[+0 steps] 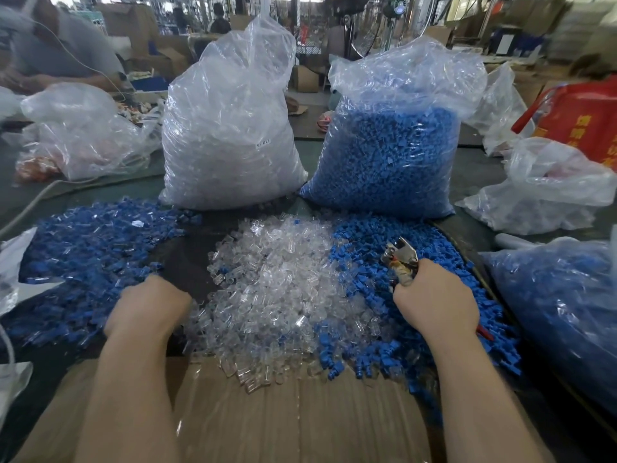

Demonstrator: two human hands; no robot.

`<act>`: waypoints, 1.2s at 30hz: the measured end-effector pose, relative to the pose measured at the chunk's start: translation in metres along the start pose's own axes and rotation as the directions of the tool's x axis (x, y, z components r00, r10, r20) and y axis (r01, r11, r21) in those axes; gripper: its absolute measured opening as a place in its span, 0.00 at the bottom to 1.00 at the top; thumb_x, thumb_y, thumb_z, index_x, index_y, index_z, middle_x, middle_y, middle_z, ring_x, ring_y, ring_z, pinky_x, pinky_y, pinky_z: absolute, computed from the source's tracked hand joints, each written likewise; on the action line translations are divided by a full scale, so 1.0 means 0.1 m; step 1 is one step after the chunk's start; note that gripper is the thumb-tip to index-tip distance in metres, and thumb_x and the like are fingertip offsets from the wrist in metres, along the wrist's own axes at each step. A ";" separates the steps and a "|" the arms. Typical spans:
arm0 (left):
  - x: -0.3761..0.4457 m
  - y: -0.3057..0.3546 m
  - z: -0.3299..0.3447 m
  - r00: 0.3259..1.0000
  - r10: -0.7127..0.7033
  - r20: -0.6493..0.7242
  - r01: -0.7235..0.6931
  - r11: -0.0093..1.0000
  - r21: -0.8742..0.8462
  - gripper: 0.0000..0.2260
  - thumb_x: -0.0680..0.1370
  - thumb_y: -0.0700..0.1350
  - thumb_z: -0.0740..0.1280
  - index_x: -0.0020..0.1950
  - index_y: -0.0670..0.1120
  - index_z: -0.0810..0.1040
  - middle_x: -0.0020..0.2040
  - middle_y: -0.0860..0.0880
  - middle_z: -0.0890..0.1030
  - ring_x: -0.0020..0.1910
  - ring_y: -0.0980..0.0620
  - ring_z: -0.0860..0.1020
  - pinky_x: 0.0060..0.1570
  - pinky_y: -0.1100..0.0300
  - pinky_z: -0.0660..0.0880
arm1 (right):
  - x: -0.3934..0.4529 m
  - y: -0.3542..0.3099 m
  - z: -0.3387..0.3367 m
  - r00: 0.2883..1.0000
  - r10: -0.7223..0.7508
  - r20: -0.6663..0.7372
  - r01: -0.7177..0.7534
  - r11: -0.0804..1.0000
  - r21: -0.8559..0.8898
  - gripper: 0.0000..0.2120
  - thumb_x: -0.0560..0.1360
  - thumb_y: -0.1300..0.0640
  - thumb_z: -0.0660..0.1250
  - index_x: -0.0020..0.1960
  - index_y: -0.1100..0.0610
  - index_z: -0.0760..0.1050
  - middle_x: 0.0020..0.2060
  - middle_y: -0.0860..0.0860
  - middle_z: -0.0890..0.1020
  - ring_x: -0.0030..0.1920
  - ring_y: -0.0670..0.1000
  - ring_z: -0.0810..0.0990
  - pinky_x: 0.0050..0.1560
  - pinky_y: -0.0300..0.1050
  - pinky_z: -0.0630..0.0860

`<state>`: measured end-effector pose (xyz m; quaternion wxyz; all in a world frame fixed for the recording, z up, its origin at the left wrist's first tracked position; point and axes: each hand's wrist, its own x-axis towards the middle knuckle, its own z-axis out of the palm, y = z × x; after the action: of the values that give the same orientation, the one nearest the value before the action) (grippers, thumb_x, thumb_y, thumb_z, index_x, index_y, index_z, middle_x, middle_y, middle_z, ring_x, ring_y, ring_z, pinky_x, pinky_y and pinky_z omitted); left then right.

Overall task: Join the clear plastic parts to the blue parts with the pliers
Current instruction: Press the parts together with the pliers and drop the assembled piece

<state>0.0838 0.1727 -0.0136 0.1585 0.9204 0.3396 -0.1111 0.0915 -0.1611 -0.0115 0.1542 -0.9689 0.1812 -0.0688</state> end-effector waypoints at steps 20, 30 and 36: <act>-0.43 0.60 0.20 0.860 0.482 -0.169 -0.499 0.719 -0.484 0.10 0.77 0.38 0.67 0.49 0.54 0.78 0.42 0.52 0.79 0.30 0.55 0.77 0.23 0.66 0.71 | -0.03 -0.05 0.08 0.995 -0.022 0.096 0.030 0.996 -0.082 0.07 0.74 0.52 0.64 0.41 0.53 0.69 0.38 0.50 0.74 0.32 0.50 0.70 0.28 0.42 0.61; -0.68 0.77 0.18 0.799 0.558 -0.225 -0.540 0.499 -0.678 0.10 0.74 0.41 0.74 0.48 0.57 0.81 0.43 0.54 0.81 0.35 0.56 0.80 0.32 0.68 0.75 | -0.03 -0.06 0.06 0.999 -0.052 -0.014 0.051 0.998 -0.037 0.11 0.77 0.54 0.62 0.37 0.53 0.66 0.33 0.49 0.72 0.30 0.49 0.68 0.27 0.42 0.58; -0.76 0.84 0.17 0.793 0.591 -0.148 -0.396 0.314 -0.863 0.09 0.72 0.38 0.75 0.49 0.49 0.81 0.40 0.52 0.85 0.40 0.55 0.83 0.39 0.65 0.78 | 0.00 -0.08 0.06 0.988 -0.103 -0.111 0.120 0.980 0.156 0.11 0.76 0.52 0.62 0.37 0.50 0.64 0.36 0.49 0.71 0.32 0.49 0.69 0.31 0.45 0.60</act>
<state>0.0815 0.0613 0.0126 0.6541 0.7548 0.0311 0.0385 0.0949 -0.1521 -0.0142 0.2190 -0.9569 0.1281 -0.1413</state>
